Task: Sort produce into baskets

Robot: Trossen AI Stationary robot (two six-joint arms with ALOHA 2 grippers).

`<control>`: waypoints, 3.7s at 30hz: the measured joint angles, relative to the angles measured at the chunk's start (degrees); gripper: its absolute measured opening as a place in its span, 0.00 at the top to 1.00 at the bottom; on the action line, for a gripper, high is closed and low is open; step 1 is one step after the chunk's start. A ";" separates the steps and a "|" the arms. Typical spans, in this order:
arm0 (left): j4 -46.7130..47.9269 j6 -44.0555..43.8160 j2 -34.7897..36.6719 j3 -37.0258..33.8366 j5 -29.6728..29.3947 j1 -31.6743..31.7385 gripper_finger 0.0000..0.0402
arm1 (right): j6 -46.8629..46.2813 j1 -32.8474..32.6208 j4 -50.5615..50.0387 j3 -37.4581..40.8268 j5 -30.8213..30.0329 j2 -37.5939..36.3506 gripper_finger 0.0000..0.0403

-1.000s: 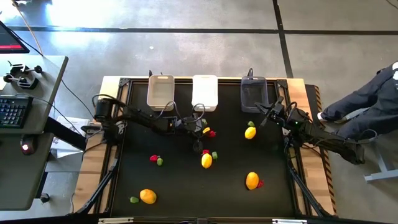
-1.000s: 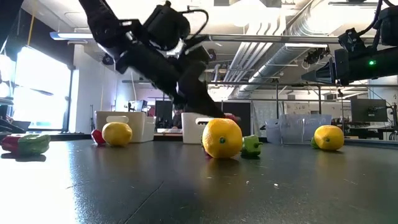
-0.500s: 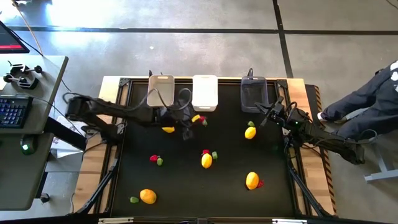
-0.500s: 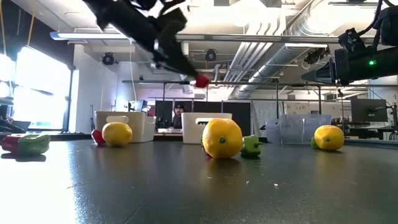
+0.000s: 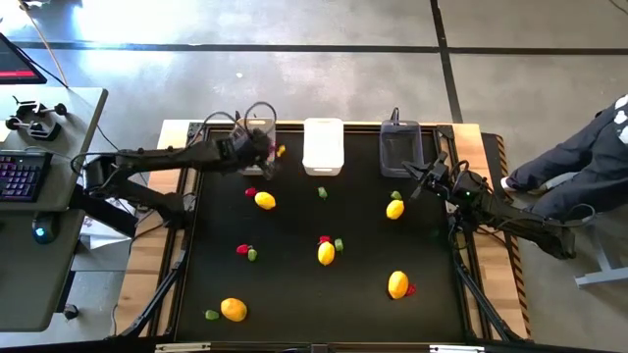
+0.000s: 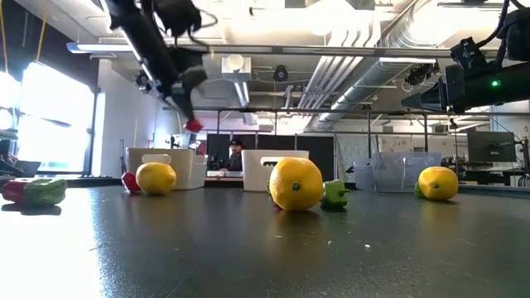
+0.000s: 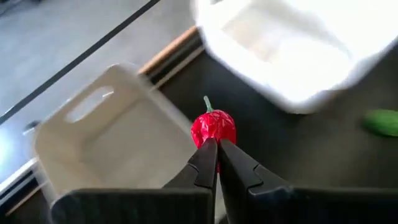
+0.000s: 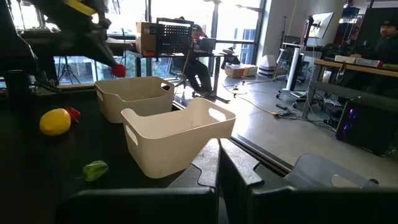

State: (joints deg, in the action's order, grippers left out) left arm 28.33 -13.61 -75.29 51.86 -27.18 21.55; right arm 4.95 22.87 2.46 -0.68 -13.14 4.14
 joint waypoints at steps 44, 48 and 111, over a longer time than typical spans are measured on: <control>-7.25 9.29 -15.43 0.00 8.44 20.84 0.73 | 0.00 -0.02 0.00 0.01 -0.01 0.00 1.00; -7.17 9.30 -11.73 0.00 6.28 19.19 0.75 | 0.01 -0.02 0.00 0.01 0.01 0.00 1.00; 16.96 17.29 -3.17 6.32 26.50 -21.74 0.84 | 0.01 -0.02 0.00 0.00 -0.01 0.02 1.00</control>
State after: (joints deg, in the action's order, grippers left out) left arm 45.29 3.68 -78.46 58.17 -0.68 -0.18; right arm 4.96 22.86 2.46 -0.68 -13.15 4.16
